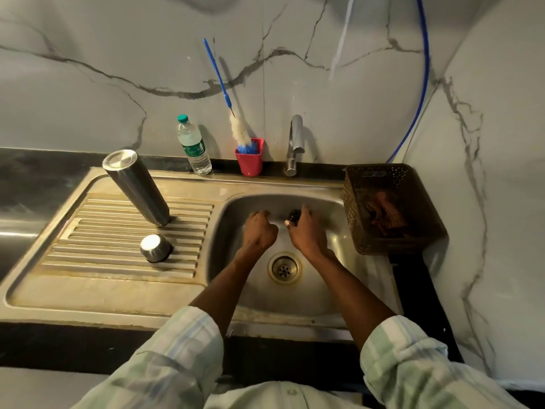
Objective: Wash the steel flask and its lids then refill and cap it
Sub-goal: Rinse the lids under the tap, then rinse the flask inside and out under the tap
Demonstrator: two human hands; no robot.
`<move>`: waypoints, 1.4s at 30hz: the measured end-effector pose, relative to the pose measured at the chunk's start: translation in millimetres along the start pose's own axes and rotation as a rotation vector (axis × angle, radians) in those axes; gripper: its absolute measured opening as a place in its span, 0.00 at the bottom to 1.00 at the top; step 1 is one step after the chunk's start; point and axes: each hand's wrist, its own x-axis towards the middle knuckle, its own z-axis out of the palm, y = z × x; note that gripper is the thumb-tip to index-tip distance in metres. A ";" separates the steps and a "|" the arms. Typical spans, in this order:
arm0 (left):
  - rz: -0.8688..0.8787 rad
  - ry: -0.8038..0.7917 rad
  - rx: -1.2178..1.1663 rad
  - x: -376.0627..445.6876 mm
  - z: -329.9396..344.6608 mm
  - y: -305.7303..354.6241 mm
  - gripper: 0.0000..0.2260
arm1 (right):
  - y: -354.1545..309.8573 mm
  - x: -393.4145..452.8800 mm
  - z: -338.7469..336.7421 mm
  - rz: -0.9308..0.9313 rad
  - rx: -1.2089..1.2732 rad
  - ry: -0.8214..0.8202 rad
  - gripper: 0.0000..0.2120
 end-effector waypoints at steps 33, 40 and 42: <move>0.083 0.285 -0.472 49.1 -198.1 -235.2 0.44 | -198.8 -39.4 198.4 -0.142 0.241 -0.118 0.35; 0.160 0.273 -0.509 61.7 -197.9 -227.6 0.47 | -195.1 -39.3 203.6 -0.127 0.154 -0.182 0.34; 0.172 0.275 -0.515 63.8 -198.7 -225.1 0.45 | -192.4 -37.5 204.2 -0.142 0.149 -0.198 0.36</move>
